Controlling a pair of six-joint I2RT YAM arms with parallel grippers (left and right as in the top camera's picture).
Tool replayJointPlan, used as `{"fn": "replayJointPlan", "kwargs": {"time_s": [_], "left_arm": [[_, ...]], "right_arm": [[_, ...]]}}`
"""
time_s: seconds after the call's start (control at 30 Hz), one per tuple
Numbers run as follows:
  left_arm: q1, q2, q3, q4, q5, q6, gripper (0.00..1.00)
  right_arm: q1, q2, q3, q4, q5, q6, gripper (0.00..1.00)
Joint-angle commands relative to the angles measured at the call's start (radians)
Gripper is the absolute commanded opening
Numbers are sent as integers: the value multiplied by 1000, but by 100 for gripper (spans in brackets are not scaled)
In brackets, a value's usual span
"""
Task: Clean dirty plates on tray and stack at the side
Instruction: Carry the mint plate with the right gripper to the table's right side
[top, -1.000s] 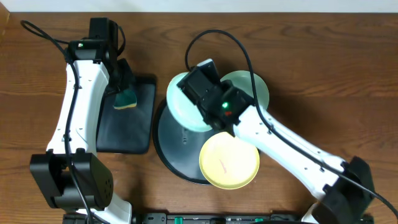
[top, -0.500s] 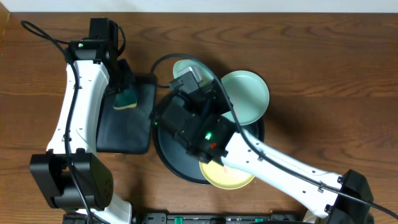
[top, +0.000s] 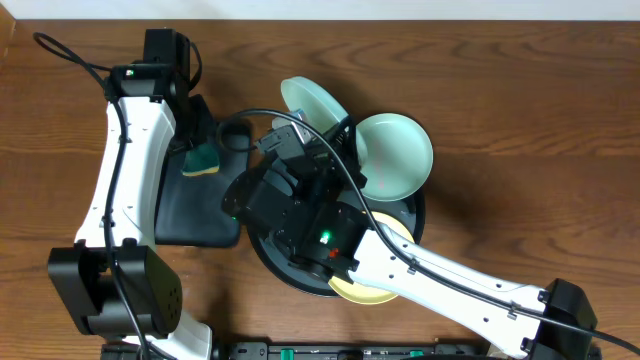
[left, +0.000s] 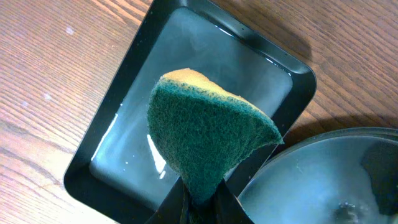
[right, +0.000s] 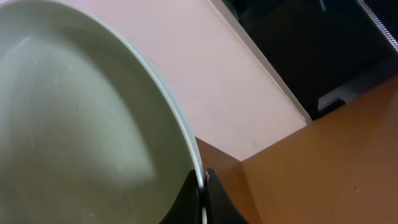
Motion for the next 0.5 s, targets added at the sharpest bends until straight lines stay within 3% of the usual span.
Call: {"fn": "replayJointPlan", "kwargs": {"time_s": [0.0,0.23,0.47], "left_arm": [[2,-10,-6,-3,-16,6,7],[2,-10,-6,-3,-16,6,8],[2,-10,-6,-3,-15,6,8]], "right_arm": [[2,-21,18,-13,-78,-7,1],[-90,-21,18,-164,-507,209,1],[-310,-21,18,-181,-1024,260,1]]}}
